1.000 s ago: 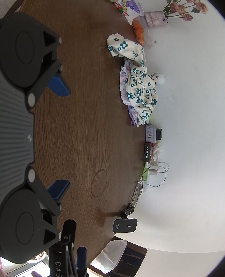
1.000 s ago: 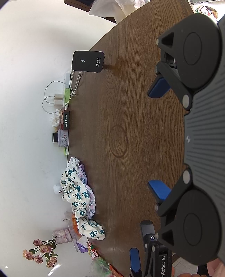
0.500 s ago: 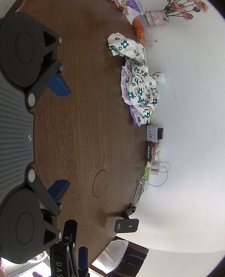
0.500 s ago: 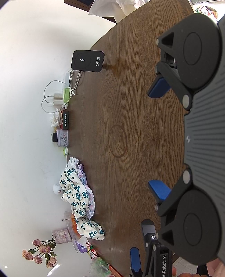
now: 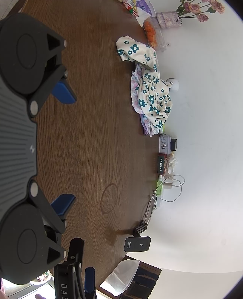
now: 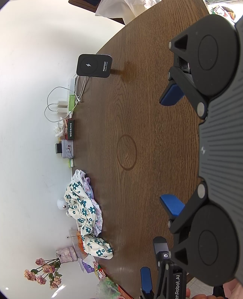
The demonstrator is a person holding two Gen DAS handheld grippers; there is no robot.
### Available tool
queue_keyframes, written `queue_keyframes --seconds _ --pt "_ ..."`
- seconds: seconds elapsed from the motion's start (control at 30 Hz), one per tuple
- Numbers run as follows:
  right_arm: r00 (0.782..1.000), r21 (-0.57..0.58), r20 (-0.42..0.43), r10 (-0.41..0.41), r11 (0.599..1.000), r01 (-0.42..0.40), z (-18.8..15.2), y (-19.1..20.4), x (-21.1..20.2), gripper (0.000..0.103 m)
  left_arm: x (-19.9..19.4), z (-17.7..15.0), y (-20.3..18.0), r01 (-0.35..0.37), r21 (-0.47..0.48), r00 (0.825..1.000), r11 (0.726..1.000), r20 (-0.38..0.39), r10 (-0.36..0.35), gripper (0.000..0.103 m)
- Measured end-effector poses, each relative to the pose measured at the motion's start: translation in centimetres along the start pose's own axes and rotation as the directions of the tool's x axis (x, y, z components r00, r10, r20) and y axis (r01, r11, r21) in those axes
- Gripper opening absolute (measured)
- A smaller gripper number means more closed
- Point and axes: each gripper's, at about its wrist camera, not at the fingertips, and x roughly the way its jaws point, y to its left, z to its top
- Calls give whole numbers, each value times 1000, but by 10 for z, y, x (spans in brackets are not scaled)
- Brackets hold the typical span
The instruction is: Fold clothes
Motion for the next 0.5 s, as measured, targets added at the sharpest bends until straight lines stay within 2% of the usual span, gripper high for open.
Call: queue_keyframes --seconds 0.5 --pt "1000 0 -3 7 1000 -7 0 0 0 103 -1 2 1 -11 3 1000 1000 -2 11 103"
